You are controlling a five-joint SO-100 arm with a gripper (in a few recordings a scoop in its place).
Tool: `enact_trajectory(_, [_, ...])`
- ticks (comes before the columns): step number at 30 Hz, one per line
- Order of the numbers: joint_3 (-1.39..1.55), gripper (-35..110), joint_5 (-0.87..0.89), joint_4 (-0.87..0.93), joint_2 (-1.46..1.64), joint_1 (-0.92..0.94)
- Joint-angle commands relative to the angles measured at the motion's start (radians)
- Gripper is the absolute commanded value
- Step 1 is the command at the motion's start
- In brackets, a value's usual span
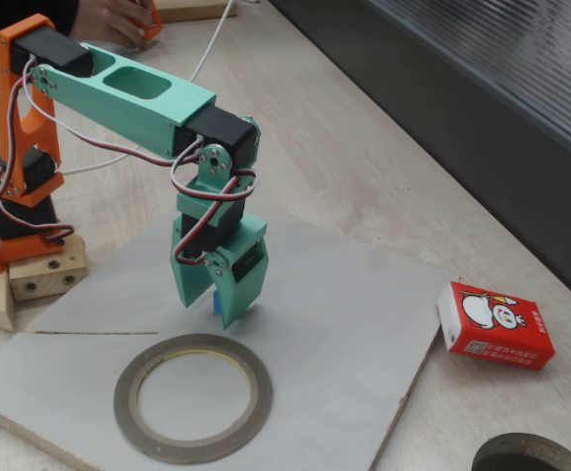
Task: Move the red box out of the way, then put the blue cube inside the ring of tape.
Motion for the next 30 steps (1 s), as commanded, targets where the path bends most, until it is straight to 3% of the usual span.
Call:
enact_trajectory(1, [-0.003, 37, 0.009, 0.003, 0.017, -0.023])
enact_trajectory(6, [-0.003, 35, 0.009, -0.002, 0.017, -0.023])
enact_trajectory(15, [0.000, 13, 0.008, -0.176, 0.025, -0.023])
enact_trajectory(30, [0.000, 12, 0.009, -0.167, 0.035, -0.012])
